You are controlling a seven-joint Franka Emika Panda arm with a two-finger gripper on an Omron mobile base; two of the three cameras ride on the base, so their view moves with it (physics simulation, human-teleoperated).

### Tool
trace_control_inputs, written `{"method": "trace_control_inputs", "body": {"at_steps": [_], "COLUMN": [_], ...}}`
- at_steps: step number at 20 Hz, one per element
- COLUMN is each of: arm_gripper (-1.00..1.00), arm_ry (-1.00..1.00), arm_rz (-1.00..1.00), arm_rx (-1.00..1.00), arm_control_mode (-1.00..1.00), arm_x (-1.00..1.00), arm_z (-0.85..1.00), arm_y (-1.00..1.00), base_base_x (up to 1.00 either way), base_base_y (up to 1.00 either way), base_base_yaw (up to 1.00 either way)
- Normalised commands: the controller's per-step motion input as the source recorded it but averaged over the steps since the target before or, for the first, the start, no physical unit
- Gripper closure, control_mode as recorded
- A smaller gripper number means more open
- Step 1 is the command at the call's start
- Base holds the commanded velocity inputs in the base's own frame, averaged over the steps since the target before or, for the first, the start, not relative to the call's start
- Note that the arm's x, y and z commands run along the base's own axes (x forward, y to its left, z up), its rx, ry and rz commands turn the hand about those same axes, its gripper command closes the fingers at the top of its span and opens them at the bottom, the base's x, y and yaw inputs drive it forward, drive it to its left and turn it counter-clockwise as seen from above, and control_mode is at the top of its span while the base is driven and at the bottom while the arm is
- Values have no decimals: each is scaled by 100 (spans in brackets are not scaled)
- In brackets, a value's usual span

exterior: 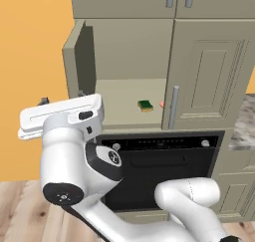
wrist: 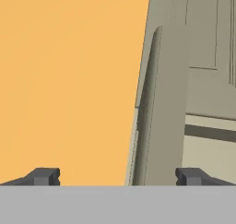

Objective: Pick up the bar soap and sponge from the sink, and place them back in the cabinet, and close the cabinet doors.

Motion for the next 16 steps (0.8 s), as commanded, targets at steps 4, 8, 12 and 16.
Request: {"method": "trace_control_inputs", "body": {"at_steps": [4, 8, 12, 16], "arm_gripper": [-100, -100, -100, -100], "arm_ry": [-2, -4, -5, -5], "arm_rz": [-2, -13, -16, -16], "arm_rx": [1, 0, 0, 1], "arm_control_mode": [-100, -100, -100, -100], "arm_x": [28, 23, 22, 24], "arm_z": [-2, 0, 0, 0], "arm_y": [0, -19, -33, -40], "base_base_x": [0, 0, 0, 0], "base_base_y": [0, 0, 0, 0], "base_base_yaw": [0, 0, 0, 0]}}
